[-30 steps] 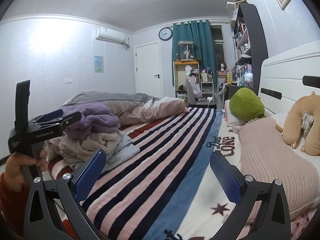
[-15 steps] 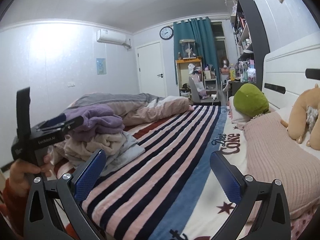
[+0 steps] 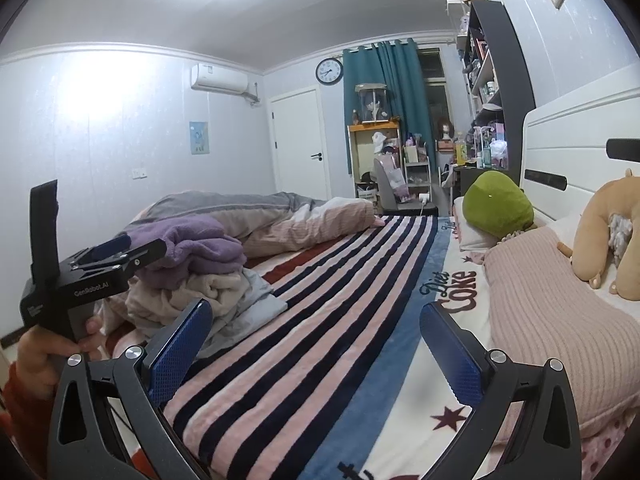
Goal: Fold large clothes
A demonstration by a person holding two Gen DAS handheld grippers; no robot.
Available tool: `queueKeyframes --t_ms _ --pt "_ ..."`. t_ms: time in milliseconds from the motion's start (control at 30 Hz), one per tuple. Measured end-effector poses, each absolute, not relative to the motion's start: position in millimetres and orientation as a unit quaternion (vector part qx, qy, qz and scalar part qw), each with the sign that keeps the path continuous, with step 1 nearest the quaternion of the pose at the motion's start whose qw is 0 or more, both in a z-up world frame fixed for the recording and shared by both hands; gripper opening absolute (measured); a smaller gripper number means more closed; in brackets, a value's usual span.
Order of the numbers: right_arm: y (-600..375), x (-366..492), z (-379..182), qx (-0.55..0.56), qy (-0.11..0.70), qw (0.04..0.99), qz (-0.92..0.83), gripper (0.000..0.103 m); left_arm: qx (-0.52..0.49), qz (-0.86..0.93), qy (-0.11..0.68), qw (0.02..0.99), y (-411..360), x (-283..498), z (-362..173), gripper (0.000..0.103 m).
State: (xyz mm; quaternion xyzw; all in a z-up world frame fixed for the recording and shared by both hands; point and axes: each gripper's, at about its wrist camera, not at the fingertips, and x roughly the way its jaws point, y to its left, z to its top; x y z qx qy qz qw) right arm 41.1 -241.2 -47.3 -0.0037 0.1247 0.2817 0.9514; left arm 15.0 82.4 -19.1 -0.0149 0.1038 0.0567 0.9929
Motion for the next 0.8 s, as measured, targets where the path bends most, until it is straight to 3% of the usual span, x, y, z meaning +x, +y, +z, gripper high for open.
queueKeyframes --t_ms 800 --pt "-242.2 38.9 -44.9 0.006 0.125 0.95 0.285 0.103 -0.015 0.066 0.106 0.992 87.1 15.2 -21.4 0.102"
